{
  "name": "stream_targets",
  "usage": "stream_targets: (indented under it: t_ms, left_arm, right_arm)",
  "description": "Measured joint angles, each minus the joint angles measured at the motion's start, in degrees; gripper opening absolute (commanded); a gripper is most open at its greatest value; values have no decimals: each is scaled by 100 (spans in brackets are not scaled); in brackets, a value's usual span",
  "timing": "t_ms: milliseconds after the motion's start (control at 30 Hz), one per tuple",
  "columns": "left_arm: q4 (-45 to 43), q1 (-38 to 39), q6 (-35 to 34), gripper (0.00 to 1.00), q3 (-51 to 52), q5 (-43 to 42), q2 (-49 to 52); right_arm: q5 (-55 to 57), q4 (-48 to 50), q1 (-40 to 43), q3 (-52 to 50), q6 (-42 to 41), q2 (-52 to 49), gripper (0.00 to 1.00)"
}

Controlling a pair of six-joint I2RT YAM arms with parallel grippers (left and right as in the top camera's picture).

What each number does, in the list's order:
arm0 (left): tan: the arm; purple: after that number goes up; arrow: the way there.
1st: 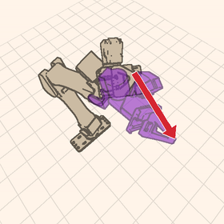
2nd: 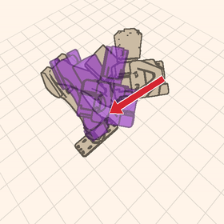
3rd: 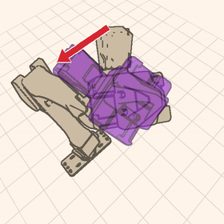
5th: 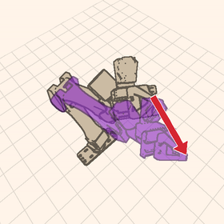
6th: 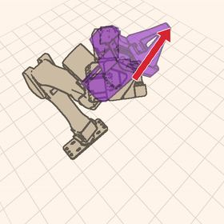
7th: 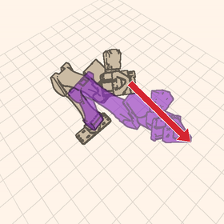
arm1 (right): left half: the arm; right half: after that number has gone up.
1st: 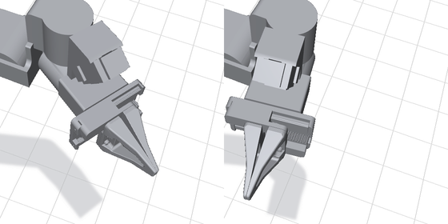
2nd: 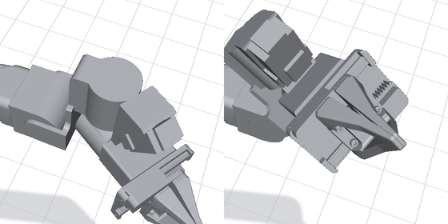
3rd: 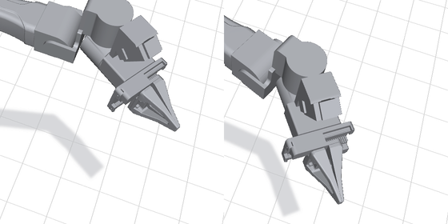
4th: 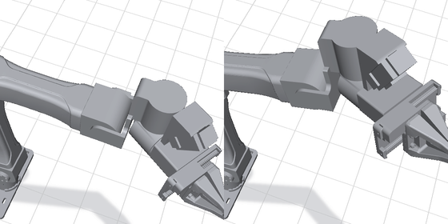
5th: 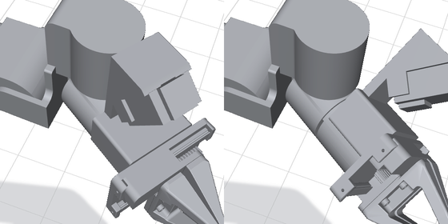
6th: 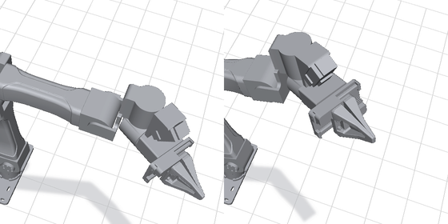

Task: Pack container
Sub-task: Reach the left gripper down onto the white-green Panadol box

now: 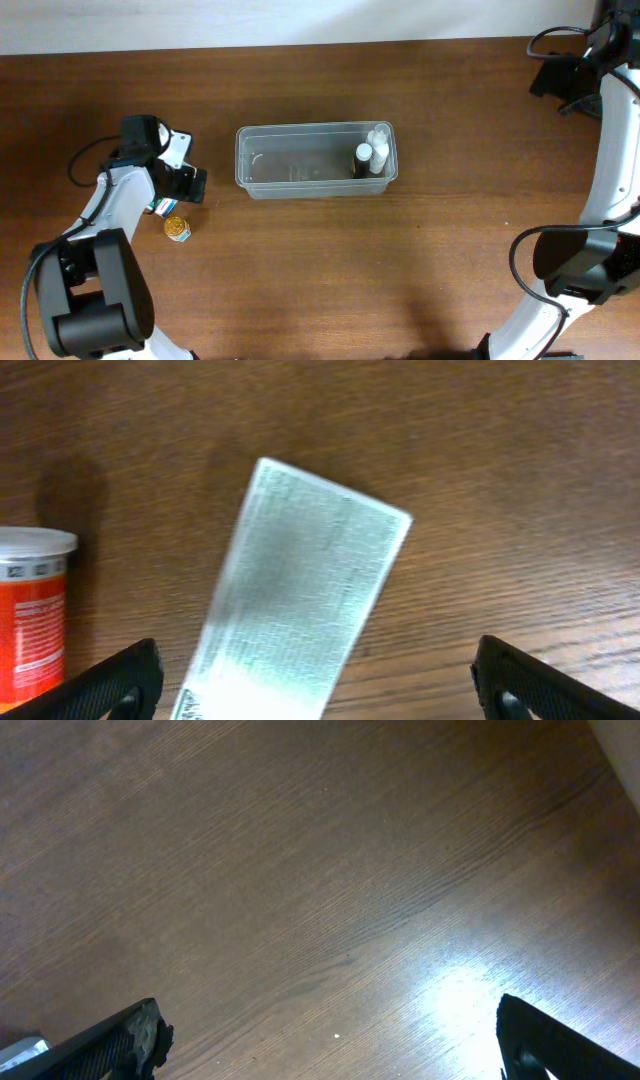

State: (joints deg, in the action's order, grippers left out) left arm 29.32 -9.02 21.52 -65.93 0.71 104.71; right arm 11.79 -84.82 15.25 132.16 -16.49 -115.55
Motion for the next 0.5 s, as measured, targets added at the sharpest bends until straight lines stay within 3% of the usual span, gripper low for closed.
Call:
stream_targets:
  t_ms: [367, 500]
  left_arm:
    - [-114, -151, 22, 99, -7, -173, 413]
    - [-133, -151, 31, 89, -7, -184, 459]
  right_arm:
    - [0, 0, 0, 0, -4, 0, 98]
    - [0, 0, 0, 0, 0, 0, 99]
